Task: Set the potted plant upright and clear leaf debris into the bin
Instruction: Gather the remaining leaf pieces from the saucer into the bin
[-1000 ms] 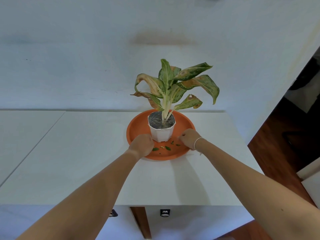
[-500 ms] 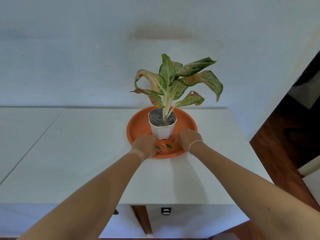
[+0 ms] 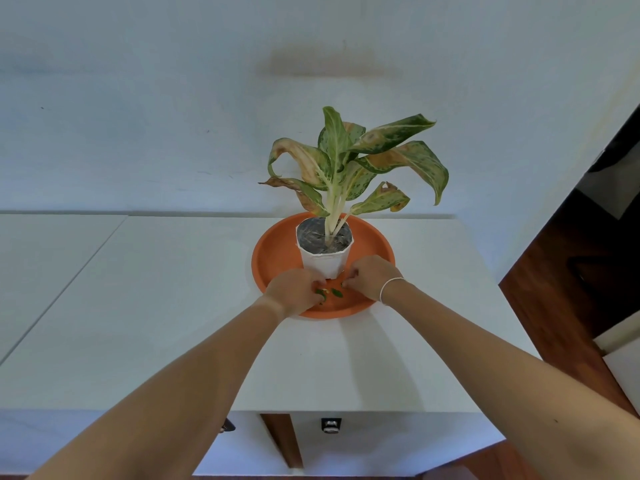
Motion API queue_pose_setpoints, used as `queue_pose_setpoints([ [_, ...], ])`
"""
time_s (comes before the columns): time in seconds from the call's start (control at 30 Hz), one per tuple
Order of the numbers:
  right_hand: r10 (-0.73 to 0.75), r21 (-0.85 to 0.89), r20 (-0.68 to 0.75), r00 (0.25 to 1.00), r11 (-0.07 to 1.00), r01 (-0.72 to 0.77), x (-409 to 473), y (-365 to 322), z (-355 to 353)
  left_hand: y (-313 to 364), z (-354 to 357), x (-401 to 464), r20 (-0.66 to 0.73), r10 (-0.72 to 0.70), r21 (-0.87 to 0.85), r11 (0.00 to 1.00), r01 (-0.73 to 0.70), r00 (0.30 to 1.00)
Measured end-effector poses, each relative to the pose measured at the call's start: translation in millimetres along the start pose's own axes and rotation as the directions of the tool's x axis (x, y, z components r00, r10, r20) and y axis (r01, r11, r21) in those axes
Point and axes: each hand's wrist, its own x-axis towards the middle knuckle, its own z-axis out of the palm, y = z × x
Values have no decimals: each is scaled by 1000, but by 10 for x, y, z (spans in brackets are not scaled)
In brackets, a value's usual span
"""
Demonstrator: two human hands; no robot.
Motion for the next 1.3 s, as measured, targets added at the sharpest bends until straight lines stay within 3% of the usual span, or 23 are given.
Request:
queue_pose_setpoints([
  [0.2, -6, -108, 102, 995, 994, 17, 14, -60, 59, 15, -4, 35, 94, 20, 63, 998, -26, 995],
  [0.53, -112, -204, -41, 993, 974, 101, -58, -99, 205, -22, 104, 36, -98, 7, -14, 1000, -8, 995],
  [0.87, -152, -239, -49, 987, 961, 136, -124, -127, 184, -35, 100, 10, -112, 19, 101, 995, -8, 993],
  [0.97, -101, -159, -55, 993, 983, 91, -129, -117, 153, -76, 59, -15, -123, -11, 24, 1000, 14, 992],
  [1.1, 4, 119, -67, 998, 993, 4, -153, -87, 85, -110, 2, -66, -147, -75, -172, 984, 49, 986],
  [1.3, 123, 541, -10, 992, 835, -98, -278, -55, 7, -62, -68, -148, -157, -152, -421, 904, 73, 976],
])
